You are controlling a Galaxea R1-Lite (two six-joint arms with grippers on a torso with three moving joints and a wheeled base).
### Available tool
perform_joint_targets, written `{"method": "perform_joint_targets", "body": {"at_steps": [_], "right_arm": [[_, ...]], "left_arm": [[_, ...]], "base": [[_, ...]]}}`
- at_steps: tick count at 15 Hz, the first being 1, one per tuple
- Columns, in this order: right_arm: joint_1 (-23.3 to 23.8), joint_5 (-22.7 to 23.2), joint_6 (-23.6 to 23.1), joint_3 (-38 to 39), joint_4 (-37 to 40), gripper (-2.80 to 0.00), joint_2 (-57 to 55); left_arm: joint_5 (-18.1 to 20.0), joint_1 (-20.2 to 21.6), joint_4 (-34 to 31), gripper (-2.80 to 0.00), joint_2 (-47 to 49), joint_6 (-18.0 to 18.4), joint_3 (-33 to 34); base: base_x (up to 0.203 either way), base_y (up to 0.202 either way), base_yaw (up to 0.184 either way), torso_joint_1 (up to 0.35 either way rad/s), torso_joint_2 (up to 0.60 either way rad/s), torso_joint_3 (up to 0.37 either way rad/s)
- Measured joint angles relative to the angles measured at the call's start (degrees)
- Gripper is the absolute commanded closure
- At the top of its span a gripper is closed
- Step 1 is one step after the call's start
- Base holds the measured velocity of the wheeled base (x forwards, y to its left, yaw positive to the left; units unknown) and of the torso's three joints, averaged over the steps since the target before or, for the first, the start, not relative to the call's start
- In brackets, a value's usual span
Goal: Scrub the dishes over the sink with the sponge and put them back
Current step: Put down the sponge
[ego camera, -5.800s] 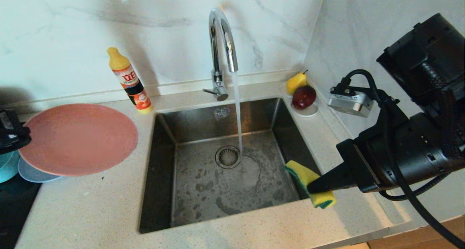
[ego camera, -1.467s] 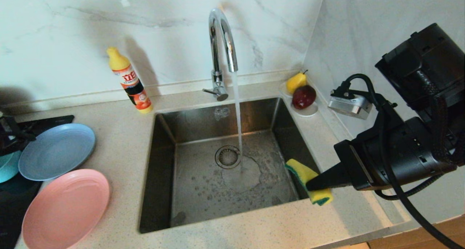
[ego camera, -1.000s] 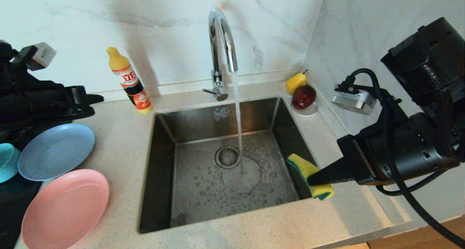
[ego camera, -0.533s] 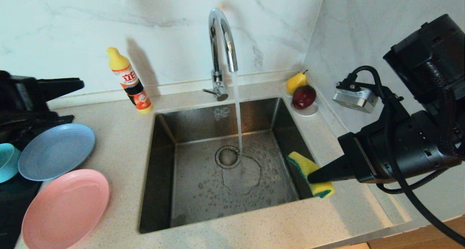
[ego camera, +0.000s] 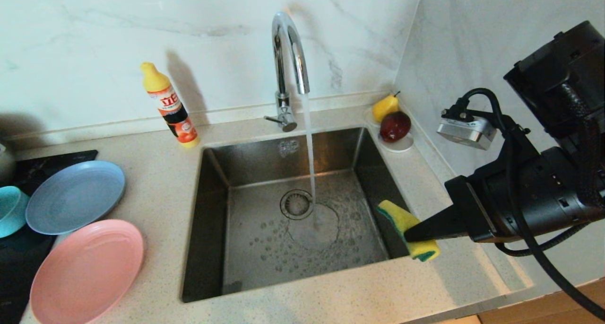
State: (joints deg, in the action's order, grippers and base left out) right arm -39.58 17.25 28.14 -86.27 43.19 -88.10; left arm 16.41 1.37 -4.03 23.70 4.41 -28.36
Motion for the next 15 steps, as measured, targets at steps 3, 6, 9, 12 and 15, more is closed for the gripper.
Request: {"method": "perform_joint_targets", "body": {"at_steps": [3, 6, 9, 12, 15], "right_arm": [[0.0, 0.0, 0.0, 0.0, -0.1, 0.00, -0.1], [0.0, -0.1, -0.1, -0.2, 0.1, 0.00, 0.3], [0.0, 0.0, 0.0, -0.1, 0.1, 0.00, 0.7], [-0.2, -0.2, 0.0, 0.1, 0.3, 0.00, 1.2], [-0.1, -1.2, -0.1, 0.8, 0.4, 0.00, 1.9]], "left_arm": [[-4.6, -0.1, -1.5, 0.00, -11.4, 3.2, 11.6], [-15.8, -0.2, -0.6, 0.00, -19.4, 4.9, 22.2], [-20.0, -0.4, 0.3, 0.00, -22.6, 4.9, 25.2], [-16.9, -0.4, -0.7, 0.00, -23.6, 1.2, 25.7], [-15.0, -0.4, -0.5, 0.00, -23.8, -1.5, 26.5]], "base": [[0.000, 0.000, 0.000, 0.000, 0.00, 0.000], [0.000, 0.000, 0.000, 0.000, 0.00, 0.000], [0.000, 0.000, 0.000, 0.000, 0.00, 0.000], [0.000, 0.000, 0.000, 0.000, 0.00, 0.000], [0.000, 0.000, 0.000, 0.000, 0.00, 0.000]]}}
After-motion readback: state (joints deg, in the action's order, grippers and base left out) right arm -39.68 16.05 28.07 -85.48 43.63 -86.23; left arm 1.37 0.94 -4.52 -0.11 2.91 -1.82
